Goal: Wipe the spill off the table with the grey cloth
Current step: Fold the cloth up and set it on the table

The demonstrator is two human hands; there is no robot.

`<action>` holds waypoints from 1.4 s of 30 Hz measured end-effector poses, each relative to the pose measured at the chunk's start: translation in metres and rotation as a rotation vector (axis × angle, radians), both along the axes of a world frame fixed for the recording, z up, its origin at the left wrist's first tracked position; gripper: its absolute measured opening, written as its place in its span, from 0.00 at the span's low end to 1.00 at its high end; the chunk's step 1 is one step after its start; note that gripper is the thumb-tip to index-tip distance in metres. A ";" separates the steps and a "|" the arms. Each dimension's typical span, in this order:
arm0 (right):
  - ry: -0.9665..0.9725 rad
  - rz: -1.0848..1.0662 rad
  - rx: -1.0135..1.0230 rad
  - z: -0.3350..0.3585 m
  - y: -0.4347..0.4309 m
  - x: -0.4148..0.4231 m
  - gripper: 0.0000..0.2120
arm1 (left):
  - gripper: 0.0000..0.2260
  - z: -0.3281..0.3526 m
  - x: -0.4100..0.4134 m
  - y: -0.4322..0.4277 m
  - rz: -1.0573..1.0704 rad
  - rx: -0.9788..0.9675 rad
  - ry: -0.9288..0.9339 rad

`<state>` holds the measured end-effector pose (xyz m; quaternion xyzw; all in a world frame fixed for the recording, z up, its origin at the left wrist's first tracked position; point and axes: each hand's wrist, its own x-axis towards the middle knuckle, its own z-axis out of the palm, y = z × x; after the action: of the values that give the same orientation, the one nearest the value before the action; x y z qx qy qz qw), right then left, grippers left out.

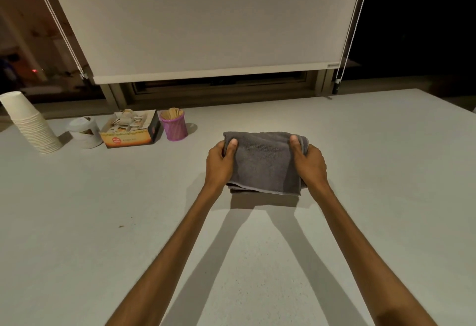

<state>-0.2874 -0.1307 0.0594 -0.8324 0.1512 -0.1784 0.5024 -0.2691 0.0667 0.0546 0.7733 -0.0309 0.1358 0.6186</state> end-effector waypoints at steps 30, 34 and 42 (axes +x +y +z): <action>0.157 0.007 0.071 -0.012 -0.045 0.270 0.22 | 0.22 0.003 0.266 -0.019 -0.160 -0.169 0.425; 0.208 -0.014 0.003 -0.042 -0.042 0.292 0.26 | 0.20 -0.034 0.287 -0.027 -0.022 -0.047 0.427; 0.193 -0.043 -0.230 -0.073 -0.034 0.299 0.22 | 0.18 -0.074 0.286 -0.041 0.166 0.260 0.244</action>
<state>0.0116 -0.1644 -0.0132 -0.8944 0.1950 -0.1243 0.3828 0.0173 0.0262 -0.0192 0.8574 0.0909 0.0864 0.4991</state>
